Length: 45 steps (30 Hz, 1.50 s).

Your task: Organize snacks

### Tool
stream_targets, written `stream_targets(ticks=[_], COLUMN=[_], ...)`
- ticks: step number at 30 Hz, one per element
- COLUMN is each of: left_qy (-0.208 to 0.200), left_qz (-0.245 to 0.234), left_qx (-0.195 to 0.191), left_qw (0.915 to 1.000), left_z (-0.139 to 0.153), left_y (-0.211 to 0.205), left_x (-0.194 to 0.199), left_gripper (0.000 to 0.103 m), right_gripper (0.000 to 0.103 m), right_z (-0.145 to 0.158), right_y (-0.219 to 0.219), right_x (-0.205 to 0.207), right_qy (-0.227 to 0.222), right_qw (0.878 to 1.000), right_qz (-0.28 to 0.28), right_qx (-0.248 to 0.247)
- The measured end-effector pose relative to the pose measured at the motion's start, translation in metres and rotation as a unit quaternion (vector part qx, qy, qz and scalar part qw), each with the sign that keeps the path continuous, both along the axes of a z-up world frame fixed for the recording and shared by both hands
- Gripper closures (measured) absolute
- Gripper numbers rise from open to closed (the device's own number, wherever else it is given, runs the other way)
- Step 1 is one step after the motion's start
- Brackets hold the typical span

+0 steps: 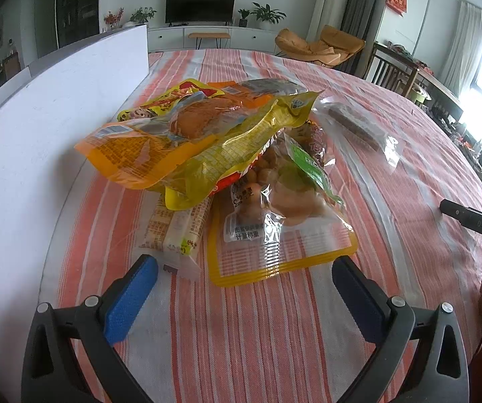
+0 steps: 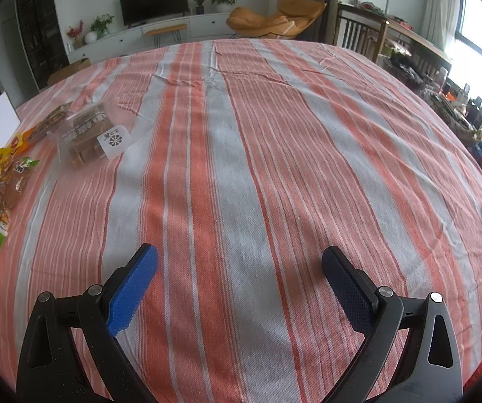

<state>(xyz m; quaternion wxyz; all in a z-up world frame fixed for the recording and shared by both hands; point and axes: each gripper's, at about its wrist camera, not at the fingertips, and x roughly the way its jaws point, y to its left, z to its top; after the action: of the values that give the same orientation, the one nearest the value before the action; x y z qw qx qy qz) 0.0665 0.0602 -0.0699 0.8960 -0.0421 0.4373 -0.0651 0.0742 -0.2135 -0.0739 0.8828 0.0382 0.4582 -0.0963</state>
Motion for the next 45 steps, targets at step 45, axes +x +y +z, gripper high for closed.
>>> stream_targets(ticks=[45], left_qy=[-0.002], left_qz=[0.001], left_qx=[-0.002], left_qw=[1.0000], left_z=[0.000], left_y=[0.000], left_x=[0.000], left_gripper=[0.000], right_gripper=[0.000], right_z=[-0.002], right_y=[-0.025], right_x=[0.053], right_qy=[0.002], right_qw=[1.000], right_qz=[-0.028], right_qx=[0.004])
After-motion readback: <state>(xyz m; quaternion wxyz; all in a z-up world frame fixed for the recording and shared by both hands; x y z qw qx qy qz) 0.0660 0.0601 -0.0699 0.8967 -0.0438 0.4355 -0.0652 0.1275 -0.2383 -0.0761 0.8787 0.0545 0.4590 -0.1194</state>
